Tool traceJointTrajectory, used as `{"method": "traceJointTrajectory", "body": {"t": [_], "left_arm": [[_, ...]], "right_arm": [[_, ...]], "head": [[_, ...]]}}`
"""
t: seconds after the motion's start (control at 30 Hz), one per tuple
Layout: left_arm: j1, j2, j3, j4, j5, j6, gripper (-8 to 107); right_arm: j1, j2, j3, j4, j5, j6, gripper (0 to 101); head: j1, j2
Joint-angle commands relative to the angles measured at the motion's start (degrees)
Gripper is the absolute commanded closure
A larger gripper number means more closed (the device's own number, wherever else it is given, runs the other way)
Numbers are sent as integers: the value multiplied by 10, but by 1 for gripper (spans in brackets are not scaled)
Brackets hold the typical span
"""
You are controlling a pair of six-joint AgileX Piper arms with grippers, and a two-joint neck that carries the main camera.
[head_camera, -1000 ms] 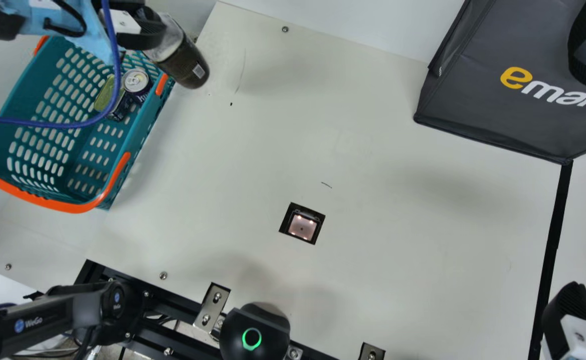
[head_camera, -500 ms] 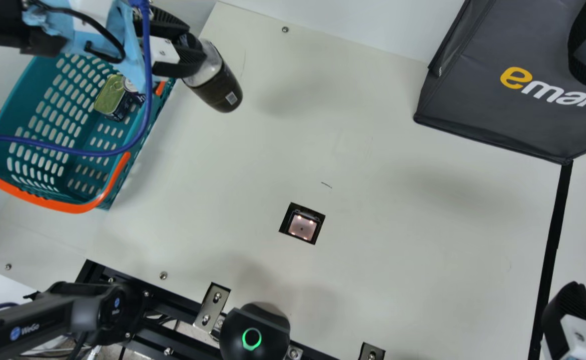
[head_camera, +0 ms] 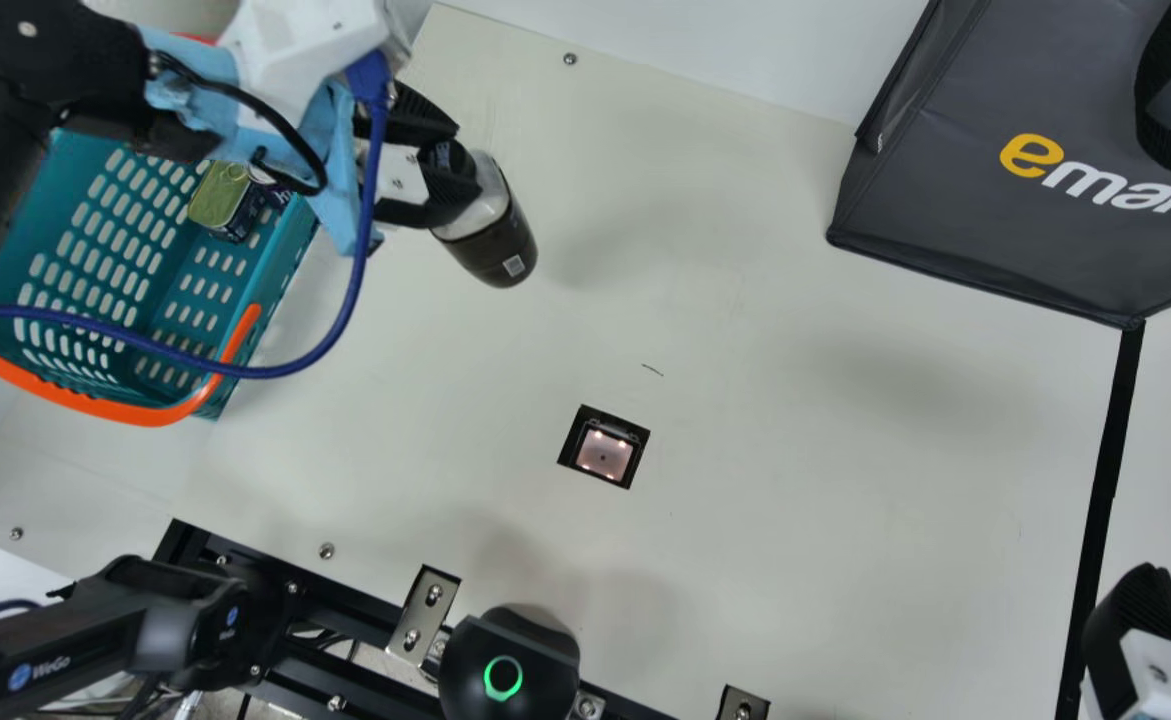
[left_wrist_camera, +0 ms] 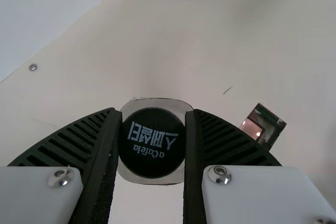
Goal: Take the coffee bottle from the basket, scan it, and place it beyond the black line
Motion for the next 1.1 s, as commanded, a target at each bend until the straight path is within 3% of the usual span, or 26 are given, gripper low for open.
{"method": "traceJointTrajectory", "body": {"t": [0.0,1.07], "left_arm": [[-11,0,3,1,-3,2,89],[-122,-6,85,10,-62,80,89]], "right_arm": [[0,0,0,0,0,0,10],[0,0,0,0,0,0,10]], "head": [[-15,1],[-15,1]]}}
